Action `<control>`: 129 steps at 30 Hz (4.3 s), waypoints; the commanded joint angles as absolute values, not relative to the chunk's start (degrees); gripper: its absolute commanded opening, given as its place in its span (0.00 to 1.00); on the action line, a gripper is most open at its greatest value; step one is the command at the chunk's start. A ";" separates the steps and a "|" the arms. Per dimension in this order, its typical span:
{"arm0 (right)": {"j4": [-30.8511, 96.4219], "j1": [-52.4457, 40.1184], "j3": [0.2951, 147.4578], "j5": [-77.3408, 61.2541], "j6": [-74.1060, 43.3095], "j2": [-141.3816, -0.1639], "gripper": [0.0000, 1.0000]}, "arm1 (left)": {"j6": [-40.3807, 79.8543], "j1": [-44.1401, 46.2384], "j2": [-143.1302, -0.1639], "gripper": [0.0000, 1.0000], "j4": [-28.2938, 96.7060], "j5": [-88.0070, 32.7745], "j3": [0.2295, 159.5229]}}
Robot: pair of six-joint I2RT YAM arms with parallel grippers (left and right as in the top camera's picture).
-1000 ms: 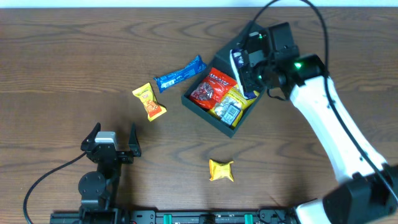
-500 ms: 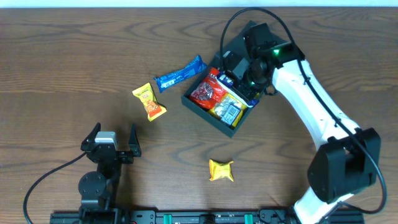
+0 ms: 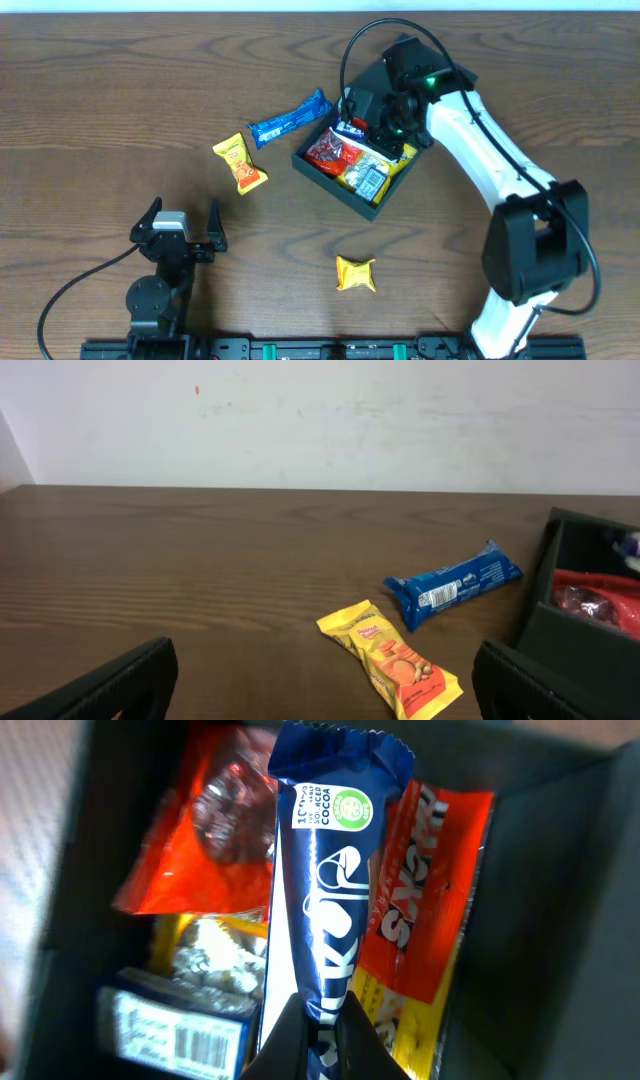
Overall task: Pack container
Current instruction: 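Carry the blue bar over the box and lower it inside, then open the right gripper to release the blue bar in the box, then move the right gripper down to the small yellow packet on the table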
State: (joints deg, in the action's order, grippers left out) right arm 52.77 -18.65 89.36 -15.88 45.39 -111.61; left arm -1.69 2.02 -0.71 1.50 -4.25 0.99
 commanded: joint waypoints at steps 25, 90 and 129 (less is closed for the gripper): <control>50.26 -16.47 88.92 -18.26 40.34 -117.14 0.01 | -1.72 1.89 -0.58 0.95 4.01 -4.91 0.25; 67.81 -48.93 71.05 11.66 -12.80 -86.35 0.88 | -1.69 1.89 -0.58 0.95 4.01 -4.91 0.25; 56.25 -44.58 52.07 -20.45 37.93 -88.84 0.72 | -1.69 1.89 -0.58 0.95 4.03 -4.91 0.25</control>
State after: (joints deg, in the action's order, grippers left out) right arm 56.66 -43.79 53.93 -18.92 37.52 -88.25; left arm -1.69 2.02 -0.71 1.50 -4.25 0.99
